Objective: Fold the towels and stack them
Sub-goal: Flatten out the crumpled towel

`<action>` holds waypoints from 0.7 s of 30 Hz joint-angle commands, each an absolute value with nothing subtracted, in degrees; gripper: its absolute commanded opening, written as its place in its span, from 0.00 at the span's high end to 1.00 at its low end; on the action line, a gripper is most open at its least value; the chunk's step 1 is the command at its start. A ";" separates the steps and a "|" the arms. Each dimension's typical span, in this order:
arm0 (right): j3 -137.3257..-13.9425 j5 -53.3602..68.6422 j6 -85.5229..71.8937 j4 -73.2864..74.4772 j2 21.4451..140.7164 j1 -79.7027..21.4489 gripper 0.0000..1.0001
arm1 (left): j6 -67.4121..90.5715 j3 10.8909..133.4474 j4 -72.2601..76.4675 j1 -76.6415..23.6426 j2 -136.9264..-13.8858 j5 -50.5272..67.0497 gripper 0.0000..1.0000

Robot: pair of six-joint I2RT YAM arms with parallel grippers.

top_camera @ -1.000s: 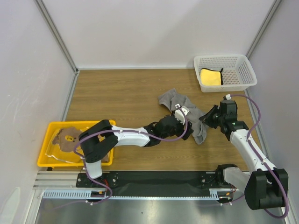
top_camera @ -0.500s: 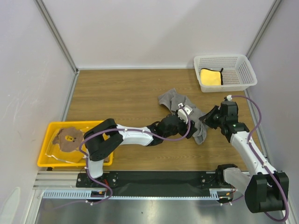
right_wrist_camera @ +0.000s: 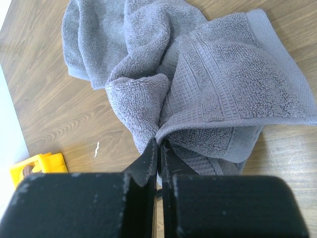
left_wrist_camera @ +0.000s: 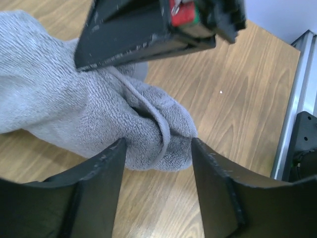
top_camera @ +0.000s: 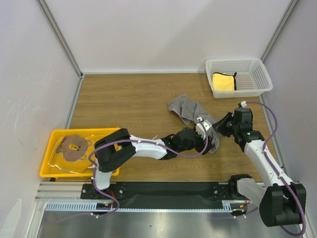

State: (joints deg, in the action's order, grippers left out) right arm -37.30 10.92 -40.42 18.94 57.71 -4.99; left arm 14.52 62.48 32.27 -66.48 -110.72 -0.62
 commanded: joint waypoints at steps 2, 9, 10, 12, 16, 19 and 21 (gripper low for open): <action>-38.32 11.95 -40.87 17.40 55.46 -4.75 1.00 | 14.41 65.83 33.49 -66.71 -112.58 0.18 0.42; -38.32 13.18 -41.66 18.10 53.71 -4.75 1.00 | 13.62 68.82 32.17 -66.71 -115.22 -4.04 0.48; -38.15 13.71 -41.92 17.93 53.53 -4.75 1.00 | 13.54 69.17 32.43 -66.71 -115.31 -4.13 0.49; -38.06 13.97 -42.10 17.93 53.44 -4.75 1.00 | 14.15 69.52 33.13 -66.62 -115.75 -4.92 0.60; -38.06 12.75 -41.57 18.89 53.35 -4.75 1.00 | 15.47 70.31 33.40 -66.53 -115.67 -7.55 1.00; -38.06 10.29 -40.43 20.56 53.70 -4.66 0.82 | 17.48 69.53 31.64 -65.83 -112.87 -9.14 1.00; -38.14 9.23 -39.99 21.53 53.96 -4.57 0.54 | 19.50 68.30 31.20 -65.04 -110.49 -9.93 1.00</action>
State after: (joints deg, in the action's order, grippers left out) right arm -37.30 11.25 -41.12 19.77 54.65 -4.91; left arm 16.40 67.77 30.13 -66.37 -115.39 -6.87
